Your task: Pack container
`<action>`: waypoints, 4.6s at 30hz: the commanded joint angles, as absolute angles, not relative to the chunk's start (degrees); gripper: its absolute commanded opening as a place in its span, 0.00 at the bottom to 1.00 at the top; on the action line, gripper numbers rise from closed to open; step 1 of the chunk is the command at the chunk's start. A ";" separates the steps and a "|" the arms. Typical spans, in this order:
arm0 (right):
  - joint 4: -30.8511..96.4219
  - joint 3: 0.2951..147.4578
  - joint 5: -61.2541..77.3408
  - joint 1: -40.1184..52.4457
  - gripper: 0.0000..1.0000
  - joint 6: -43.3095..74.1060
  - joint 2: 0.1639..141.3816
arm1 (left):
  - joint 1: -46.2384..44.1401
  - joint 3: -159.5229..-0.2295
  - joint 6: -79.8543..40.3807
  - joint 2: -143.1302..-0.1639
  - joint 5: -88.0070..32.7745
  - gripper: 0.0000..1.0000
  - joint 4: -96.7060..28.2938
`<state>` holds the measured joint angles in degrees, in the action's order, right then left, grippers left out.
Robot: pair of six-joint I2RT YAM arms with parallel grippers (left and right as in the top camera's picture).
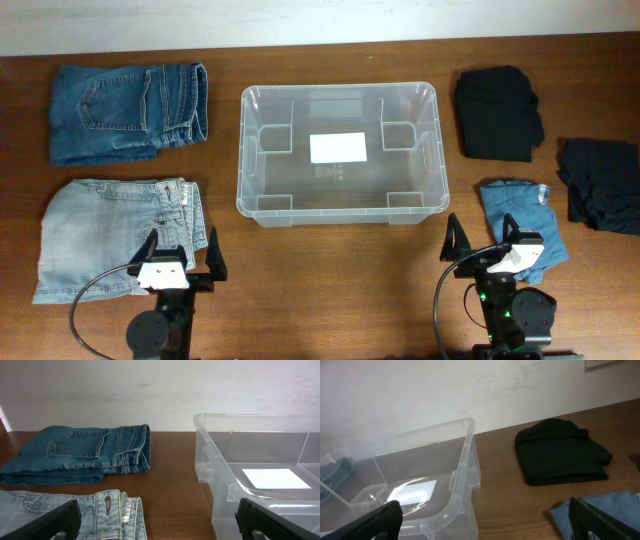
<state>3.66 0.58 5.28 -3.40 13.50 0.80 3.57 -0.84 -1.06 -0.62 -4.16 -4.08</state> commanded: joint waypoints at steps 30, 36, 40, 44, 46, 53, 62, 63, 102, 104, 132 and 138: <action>26.76 52.84 -12.21 -13.34 0.98 -0.64 38.92 | 3.92 -0.49 -0.36 -0.34 -4.75 0.99 -4.14; 49.87 78.96 4.80 -27.79 0.98 -0.60 71.22 | 3.92 -0.49 -0.36 -0.34 -4.75 0.99 -4.14; 55.61 85.38 16.51 -30.89 0.98 -0.56 83.55 | 3.92 -0.49 -0.36 -0.34 -4.75 0.99 -4.14; 58.33 85.43 19.03 -30.89 0.98 -0.60 89.97 | 3.92 -0.49 -0.36 -0.34 -4.75 0.99 -4.14; 61.45 85.41 14.44 -30.94 0.98 -0.05 92.44 | 3.92 -0.49 -0.36 -0.34 -4.75 0.99 -4.14; 69.65 84.38 4.47 -30.94 0.98 0.82 97.97 | 3.92 -0.49 -0.36 -0.34 -4.75 0.99 -4.14; 70.48 80.47 4.69 -31.16 0.98 0.60 99.07 | 3.92 -0.49 -0.36 -0.34 -4.75 0.99 -4.14; 70.04 78.13 6.50 -31.14 0.98 0.16 99.07 | 3.92 -0.49 -0.36 -0.34 -4.75 0.99 -4.14; 55.00 65.04 3.73 -22.13 0.73 -1.50 108.62 | 3.92 -0.49 -0.36 -0.34 -4.75 0.99 -4.14; 54.74 65.04 2.09 -22.13 0.78 -1.48 109.27 | 3.92 -0.49 -0.36 -0.34 -4.75 0.99 -4.14; 62.30 83.31 -8.29 -17.39 0.99 -0.58 109.23 | 3.92 -0.49 -0.36 -0.34 -4.75 1.00 -4.14; 61.73 79.88 -19.22 -11.68 0.98 -1.04 109.23 | 3.92 -0.49 -0.36 -0.34 -4.75 1.00 -4.14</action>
<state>62.17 81.69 -11.33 -13.96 -0.23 109.14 3.57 -0.73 -1.06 -0.62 -4.14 -4.01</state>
